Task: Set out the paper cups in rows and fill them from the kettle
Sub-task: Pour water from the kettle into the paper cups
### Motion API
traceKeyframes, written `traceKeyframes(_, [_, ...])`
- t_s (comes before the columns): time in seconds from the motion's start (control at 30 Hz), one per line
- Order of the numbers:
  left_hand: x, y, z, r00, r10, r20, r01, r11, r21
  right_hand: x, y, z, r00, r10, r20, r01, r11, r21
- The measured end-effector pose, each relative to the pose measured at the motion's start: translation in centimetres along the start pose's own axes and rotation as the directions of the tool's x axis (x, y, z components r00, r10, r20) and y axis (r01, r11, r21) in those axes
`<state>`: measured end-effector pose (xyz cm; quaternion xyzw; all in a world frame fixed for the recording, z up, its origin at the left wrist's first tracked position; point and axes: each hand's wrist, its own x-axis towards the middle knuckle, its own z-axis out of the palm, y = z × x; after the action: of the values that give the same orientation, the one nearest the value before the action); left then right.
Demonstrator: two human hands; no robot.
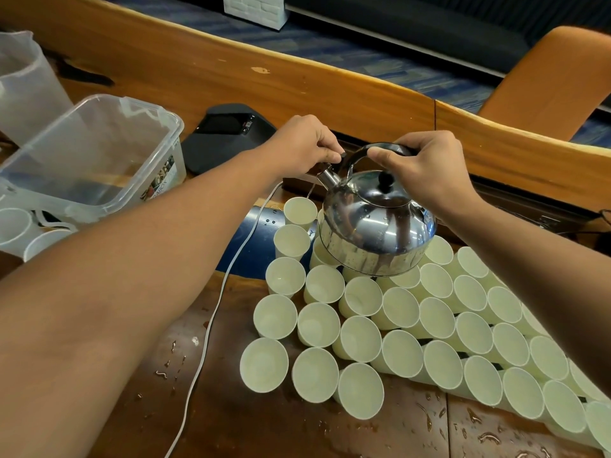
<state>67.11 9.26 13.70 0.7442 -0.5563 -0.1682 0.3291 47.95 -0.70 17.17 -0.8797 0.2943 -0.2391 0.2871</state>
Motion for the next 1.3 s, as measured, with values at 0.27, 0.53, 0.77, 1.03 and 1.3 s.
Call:
traceKeyframes(0.27, [0.2, -0.1, 0.2, 1.0, -0.009, -0.003, 0.009, 1.0, 0.006, 0.0, -0.1, -0.1, 1.0, 0.01, -0.005, -0.01, 1.0, -0.008])
traceKeyframes(0.53, [0.4, -0.3, 0.2, 1.0, -0.018, 0.004, 0.018, 1.0, -0.004, 0.2, 0.0, -0.1, 1.0, -0.007, 0.0, 0.007, 1.0, -0.024])
traceKeyframes(0.77, [0.5, -0.6, 0.3, 1.0, -0.024, 0.011, 0.024, 1.0, -0.009, 0.4, 0.1, 0.1, 1.0, -0.007, 0.004, 0.007, 0.999, -0.04])
traceKeyframes(1.03, [0.3, -0.5, 0.3, 0.999, -0.033, 0.015, 0.033, 0.999, -0.019, 0.2, 0.1, 0.2, 1.0, -0.009, -0.003, 0.009, 0.999, -0.032])
traceKeyframes(1.3, [0.2, 0.4, -0.1, 1.0, -0.017, 0.0, 0.017, 1.0, 0.0, -0.6, 0.6, -0.1, 0.999, 0.003, -0.042, -0.003, 1.0, 0.022])
